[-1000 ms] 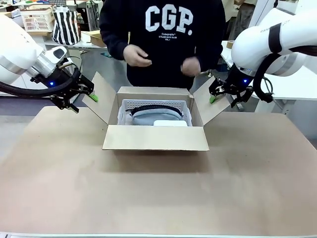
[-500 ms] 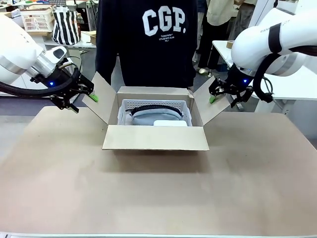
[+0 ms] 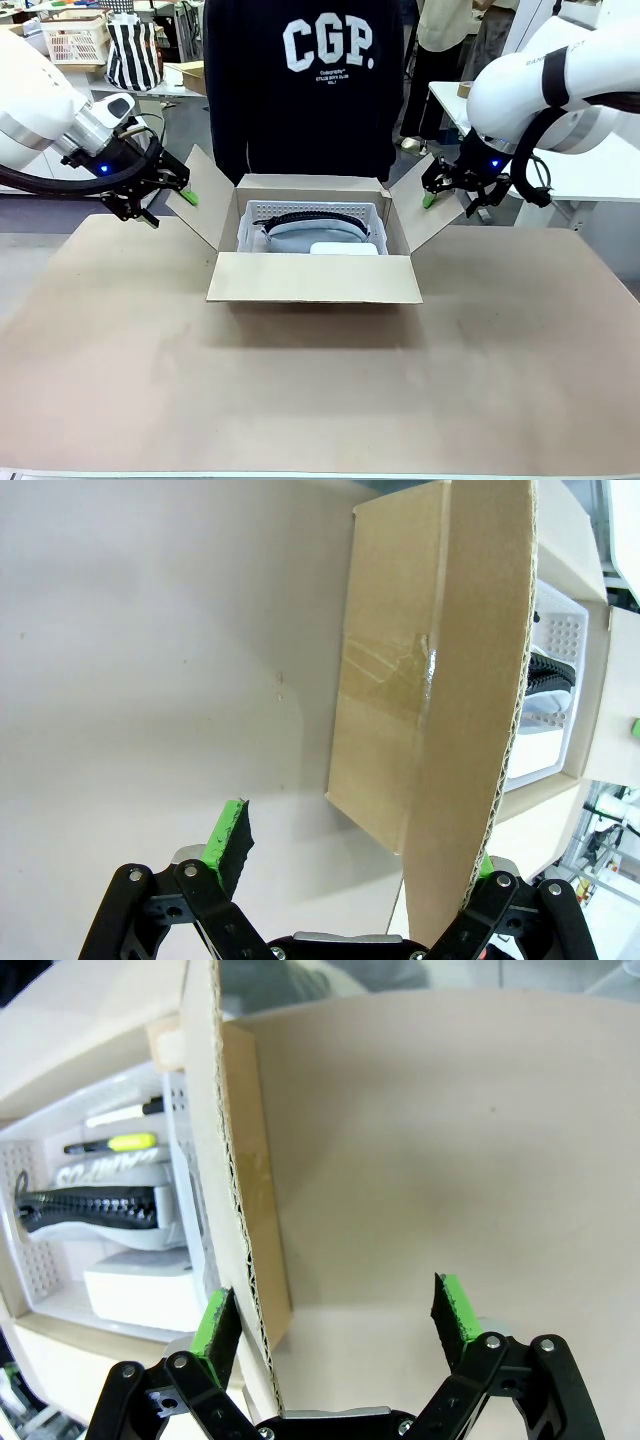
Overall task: Pack the gift set into the box.
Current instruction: Lift both hands away from the flaps of the Package Box.
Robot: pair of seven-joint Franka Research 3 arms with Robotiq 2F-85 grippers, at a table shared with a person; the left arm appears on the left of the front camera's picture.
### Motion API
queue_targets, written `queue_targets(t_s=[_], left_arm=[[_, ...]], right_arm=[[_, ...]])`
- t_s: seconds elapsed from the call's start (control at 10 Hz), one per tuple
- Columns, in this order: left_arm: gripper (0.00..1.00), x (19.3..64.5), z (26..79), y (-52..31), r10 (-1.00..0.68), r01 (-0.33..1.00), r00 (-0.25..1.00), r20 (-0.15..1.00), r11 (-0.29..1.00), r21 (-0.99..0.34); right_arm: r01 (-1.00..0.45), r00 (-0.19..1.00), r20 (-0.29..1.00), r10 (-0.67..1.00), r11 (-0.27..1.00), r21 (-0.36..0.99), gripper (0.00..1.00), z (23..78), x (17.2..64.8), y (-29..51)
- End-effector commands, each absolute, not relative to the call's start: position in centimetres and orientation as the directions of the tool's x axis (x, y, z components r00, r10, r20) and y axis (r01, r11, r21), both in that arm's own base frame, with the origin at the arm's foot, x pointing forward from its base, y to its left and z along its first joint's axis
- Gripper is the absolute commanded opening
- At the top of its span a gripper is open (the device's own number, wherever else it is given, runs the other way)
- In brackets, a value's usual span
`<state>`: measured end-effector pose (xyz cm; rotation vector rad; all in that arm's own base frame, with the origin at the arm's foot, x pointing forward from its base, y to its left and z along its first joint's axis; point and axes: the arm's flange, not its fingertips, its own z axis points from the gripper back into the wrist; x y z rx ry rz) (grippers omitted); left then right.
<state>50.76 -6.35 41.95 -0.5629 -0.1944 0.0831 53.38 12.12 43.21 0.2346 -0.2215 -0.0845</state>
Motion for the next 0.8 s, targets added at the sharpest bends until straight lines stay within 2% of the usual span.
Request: queue_targets(t_s=[0.0,0.4,0.5,0.7], left_arm=[[1.0,50.6,42.1,-6.4,0.142,-0.036,0.977,0.16,0.848,-0.529],[1.0,50.8,42.0,-6.4,0.131,-0.025,0.978,0.16,0.843,-0.537],[1.0,49.6,46.0,-6.1,0.073,0.087,0.979,0.193,0.703,-0.706],[1.0,42.4,55.9,-2.3,-0.006,0.376,0.916,0.402,0.367,-0.851]], right_arm=[[0.076,0.971,0.204,-0.123,0.972,0.222,1.0,43.5,53.5,12.4],[0.057,0.972,0.208,-0.109,0.969,0.24,1.0,43.2,53.4,12.1],[-0.018,0.956,0.277,-0.101,0.917,0.398,1.0,46.6,52.5,11.8],[-0.09,0.883,0.409,-0.232,0.771,0.63,1.0,56.9,45.9,7.2]])
